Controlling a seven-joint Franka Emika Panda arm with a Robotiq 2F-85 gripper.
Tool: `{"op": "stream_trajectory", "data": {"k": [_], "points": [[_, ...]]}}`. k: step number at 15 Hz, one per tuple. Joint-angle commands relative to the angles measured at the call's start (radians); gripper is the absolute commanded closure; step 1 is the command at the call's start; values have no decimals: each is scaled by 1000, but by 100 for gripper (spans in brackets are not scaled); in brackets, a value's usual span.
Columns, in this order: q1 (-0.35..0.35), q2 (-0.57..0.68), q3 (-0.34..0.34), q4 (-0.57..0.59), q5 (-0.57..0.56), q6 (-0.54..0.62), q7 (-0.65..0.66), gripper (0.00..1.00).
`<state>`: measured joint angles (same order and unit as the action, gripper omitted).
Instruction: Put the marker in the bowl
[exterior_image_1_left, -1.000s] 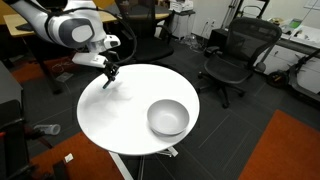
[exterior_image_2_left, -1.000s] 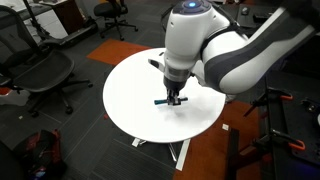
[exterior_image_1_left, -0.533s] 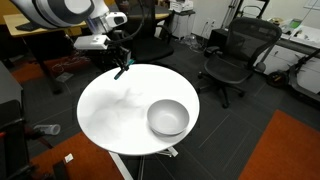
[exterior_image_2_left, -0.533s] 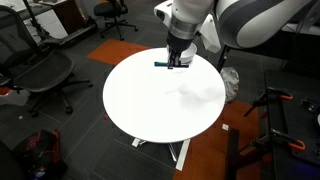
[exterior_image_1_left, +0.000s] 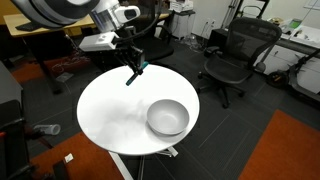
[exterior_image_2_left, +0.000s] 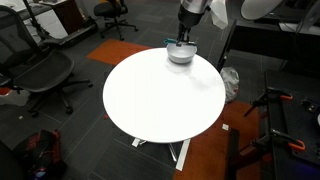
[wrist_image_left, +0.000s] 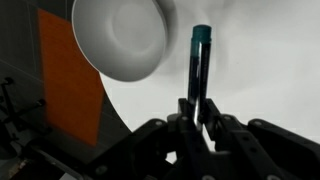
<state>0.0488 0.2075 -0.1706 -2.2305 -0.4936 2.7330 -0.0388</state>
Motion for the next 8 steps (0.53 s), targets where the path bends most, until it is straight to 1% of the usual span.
{"op": "stream_trajectory", "data": {"k": [1,4,8], "points": [[-67,-23,2,-7,12,24,-56,95],[-124,-6,9,14,58,37,-122,95],[-189,24,40,32,189,76,-271,95]]}}
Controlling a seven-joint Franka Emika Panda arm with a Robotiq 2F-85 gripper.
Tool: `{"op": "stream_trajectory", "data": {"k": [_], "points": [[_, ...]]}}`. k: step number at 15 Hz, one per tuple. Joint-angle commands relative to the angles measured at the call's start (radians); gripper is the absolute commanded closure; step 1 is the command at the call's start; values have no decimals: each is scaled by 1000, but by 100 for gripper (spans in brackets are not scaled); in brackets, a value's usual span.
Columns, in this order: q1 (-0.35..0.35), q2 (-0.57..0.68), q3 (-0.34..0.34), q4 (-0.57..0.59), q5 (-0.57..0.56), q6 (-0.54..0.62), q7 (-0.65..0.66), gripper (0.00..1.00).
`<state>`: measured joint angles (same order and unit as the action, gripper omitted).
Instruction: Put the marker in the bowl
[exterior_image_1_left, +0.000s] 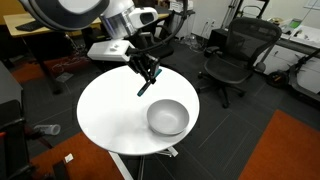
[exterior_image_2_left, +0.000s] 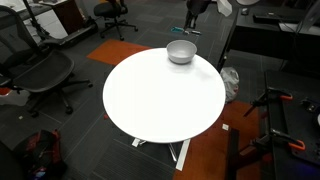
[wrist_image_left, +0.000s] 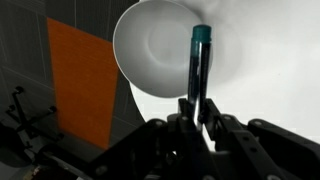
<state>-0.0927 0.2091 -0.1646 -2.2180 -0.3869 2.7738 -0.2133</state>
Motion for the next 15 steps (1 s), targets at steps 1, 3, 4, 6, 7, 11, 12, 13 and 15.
{"op": "stream_trajectory", "data": {"k": [1,3,4,6,7,11,12,13,15], "points": [[-63,33,46,26,125,43,-136,95],[-99,53,75,40,212,51,-215,95],[-119,63,93,46,258,57,-253,95],[-155,88,121,66,325,67,-309,95],[-172,102,131,78,352,75,-327,95],[-236,154,162,124,415,75,-359,95],[-249,168,168,136,423,72,-358,95],[-259,178,171,144,423,69,-355,95],[-276,203,182,164,426,64,-352,95]]}}
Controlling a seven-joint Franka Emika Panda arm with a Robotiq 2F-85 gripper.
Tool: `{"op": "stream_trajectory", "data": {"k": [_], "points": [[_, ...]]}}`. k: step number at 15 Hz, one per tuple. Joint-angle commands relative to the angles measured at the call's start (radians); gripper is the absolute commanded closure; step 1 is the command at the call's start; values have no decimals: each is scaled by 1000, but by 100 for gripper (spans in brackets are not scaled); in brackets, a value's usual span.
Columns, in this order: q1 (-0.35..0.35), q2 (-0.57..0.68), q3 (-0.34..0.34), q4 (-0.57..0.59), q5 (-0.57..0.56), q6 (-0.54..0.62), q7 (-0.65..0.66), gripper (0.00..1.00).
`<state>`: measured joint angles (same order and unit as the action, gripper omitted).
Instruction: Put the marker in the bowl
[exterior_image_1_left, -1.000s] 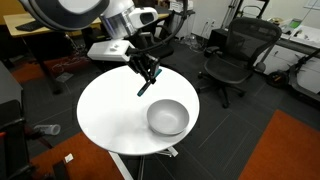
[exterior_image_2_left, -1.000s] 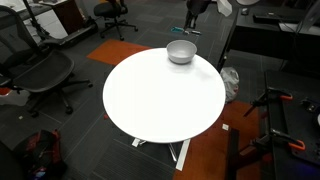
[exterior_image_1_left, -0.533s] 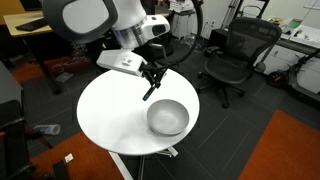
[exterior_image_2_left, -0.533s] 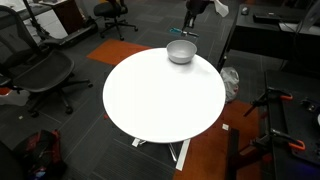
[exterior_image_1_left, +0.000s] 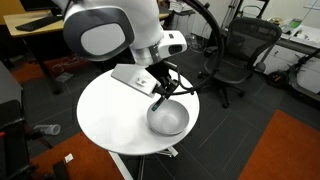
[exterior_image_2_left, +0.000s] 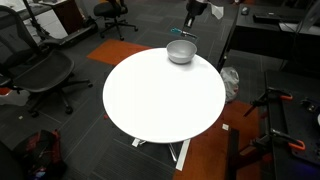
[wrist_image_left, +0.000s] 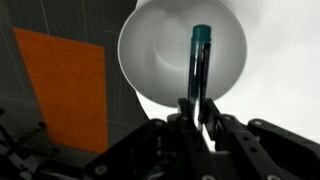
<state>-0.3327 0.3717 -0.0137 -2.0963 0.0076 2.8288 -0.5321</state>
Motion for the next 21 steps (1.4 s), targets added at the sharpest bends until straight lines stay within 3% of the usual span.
{"op": "stream_trajectory", "data": {"k": [1,5,6,8,14,20,21], "points": [[-44,53,38,52,33,9,-31,95],[-58,97,49,80,23,4,-18,95],[-57,106,49,87,21,1,-8,56],[-59,119,51,97,18,-2,-4,49],[-57,133,52,113,12,-3,3,3],[-62,130,63,114,19,-11,-1,0],[-44,125,40,96,-4,-1,13,0]]}}
